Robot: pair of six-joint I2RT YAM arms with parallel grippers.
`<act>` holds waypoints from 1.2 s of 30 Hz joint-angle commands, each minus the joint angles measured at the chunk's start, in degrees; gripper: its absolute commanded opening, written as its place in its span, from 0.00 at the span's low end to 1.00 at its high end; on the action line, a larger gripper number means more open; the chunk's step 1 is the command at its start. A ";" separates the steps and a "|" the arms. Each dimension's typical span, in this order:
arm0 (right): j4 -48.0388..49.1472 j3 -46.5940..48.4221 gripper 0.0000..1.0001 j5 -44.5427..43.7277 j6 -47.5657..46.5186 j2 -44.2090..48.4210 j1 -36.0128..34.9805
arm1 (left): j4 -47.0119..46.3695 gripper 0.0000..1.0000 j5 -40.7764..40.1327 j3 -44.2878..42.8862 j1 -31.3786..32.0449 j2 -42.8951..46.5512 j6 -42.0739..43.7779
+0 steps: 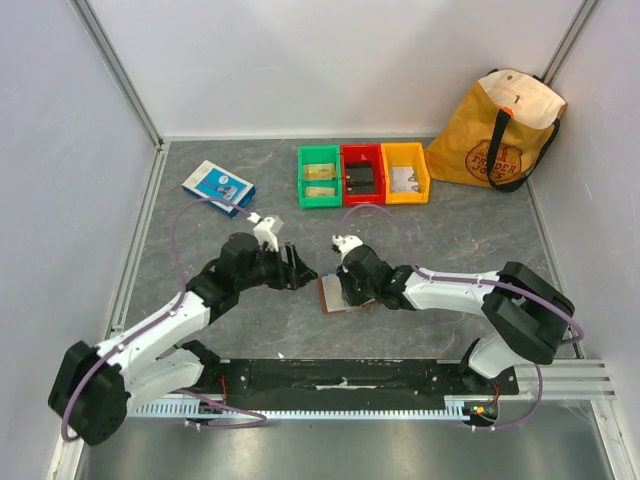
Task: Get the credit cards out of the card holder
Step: Remove the credit card from the card holder.
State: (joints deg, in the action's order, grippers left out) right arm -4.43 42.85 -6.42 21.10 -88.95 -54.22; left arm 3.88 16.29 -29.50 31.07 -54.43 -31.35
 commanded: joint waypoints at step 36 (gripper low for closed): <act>14.27 -12.35 0.08 18.72 3.95 1.67 12.47 | -21.72 0.66 -5.13 -3.64 11.38 -31.87 -21.99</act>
State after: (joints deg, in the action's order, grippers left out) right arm 10.85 32.01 12.60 25.10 -86.35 -42.11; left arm -17.23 12.08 -31.66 42.19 -85.19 -51.35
